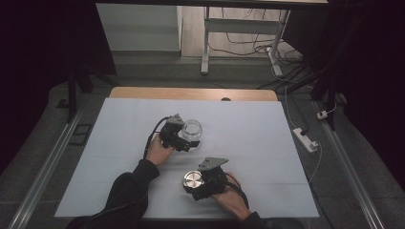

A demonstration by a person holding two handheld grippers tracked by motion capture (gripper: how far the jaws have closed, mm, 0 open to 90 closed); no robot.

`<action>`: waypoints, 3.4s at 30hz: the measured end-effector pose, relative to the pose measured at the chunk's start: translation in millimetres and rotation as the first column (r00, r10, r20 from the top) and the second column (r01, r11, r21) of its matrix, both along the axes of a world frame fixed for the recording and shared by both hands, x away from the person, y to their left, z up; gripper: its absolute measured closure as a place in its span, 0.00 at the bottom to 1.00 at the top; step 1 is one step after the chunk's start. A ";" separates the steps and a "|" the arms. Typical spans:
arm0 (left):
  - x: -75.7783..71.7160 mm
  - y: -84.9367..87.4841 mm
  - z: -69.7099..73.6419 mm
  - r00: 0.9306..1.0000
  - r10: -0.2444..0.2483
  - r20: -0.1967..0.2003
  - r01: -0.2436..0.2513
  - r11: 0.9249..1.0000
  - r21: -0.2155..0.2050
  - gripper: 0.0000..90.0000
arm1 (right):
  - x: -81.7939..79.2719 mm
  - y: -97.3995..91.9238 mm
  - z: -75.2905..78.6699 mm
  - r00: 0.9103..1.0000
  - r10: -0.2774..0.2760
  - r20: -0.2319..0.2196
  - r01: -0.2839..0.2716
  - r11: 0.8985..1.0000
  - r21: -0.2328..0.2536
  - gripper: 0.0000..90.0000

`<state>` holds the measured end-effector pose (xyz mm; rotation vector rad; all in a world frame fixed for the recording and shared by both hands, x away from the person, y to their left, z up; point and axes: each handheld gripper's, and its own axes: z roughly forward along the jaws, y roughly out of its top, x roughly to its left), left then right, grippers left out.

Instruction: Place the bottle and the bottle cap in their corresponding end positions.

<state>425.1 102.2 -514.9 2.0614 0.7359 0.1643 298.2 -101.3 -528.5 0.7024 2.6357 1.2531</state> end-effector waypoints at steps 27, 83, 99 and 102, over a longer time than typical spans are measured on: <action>-36.9 27.4 6.2 0.998 -0.046 -0.030 0.046 0.999 0.001 0.00 | 2.5 -13.2 12.2 1.000 -0.021 -0.017 0.021 1.000 0.019 0.04; -161.2 99.1 25.2 0.999 0.033 -0.011 -0.033 0.999 -0.010 0.00 | -15.9 -65.2 42.8 0.999 -0.048 0.024 0.048 0.999 0.016 0.00; -195.5 139.1 18.9 0.989 0.148 -0.023 -0.148 0.989 -0.002 0.00 | -28.4 -117.4 46.0 0.984 -0.173 0.042 0.173 0.985 -0.001 0.00; -201.3 145.7 17.0 0.986 0.166 -0.026 -0.166 0.986 0.004 0.00 | -30.5 -126.6 45.4 0.980 -0.197 0.039 0.197 0.980 0.001 0.00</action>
